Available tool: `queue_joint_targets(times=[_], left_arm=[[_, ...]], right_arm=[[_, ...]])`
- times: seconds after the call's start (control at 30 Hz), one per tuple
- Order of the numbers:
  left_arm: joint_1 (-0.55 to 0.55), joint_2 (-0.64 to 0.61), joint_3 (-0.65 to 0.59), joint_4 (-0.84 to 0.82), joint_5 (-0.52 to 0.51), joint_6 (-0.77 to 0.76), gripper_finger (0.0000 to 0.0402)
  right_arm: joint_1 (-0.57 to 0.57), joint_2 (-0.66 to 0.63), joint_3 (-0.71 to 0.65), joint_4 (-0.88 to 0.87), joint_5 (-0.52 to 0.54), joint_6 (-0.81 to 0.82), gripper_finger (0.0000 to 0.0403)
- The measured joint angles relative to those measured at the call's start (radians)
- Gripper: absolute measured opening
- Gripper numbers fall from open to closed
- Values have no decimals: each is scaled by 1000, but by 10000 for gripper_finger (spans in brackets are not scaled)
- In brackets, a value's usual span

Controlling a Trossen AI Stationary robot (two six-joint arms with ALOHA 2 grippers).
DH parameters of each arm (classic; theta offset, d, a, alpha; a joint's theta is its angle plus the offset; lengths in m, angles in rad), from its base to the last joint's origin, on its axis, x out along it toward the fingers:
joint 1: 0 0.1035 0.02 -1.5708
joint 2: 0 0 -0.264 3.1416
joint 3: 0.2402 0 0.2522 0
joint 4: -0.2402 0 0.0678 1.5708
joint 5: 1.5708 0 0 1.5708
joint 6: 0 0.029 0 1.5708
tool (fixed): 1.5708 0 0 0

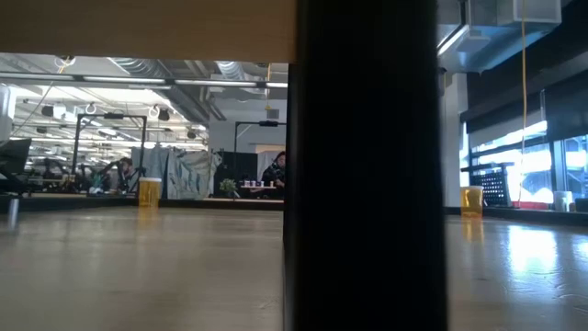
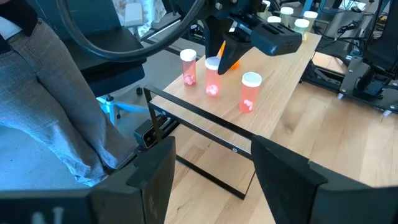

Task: Pick and place medicine bottles onto shelf by color
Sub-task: Adjust the pink pill bottle on the shelf

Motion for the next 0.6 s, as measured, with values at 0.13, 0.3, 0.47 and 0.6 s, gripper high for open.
queue_joint_targets(times=[0.13,0.3,0.47,0.6], left_arm=[[0,0,0,0,0,0,124],[0,11,0,-1,0,0,124],[0,10,0,-1,0,0,124],[0,10,0,-1,-1,0,124]], right_arm=[[0,0,0,0,0,0,213],[0,0,0,0,0,0,213],[0,0,0,0,0,0,213],[0,0,0,0,0,0,213]])
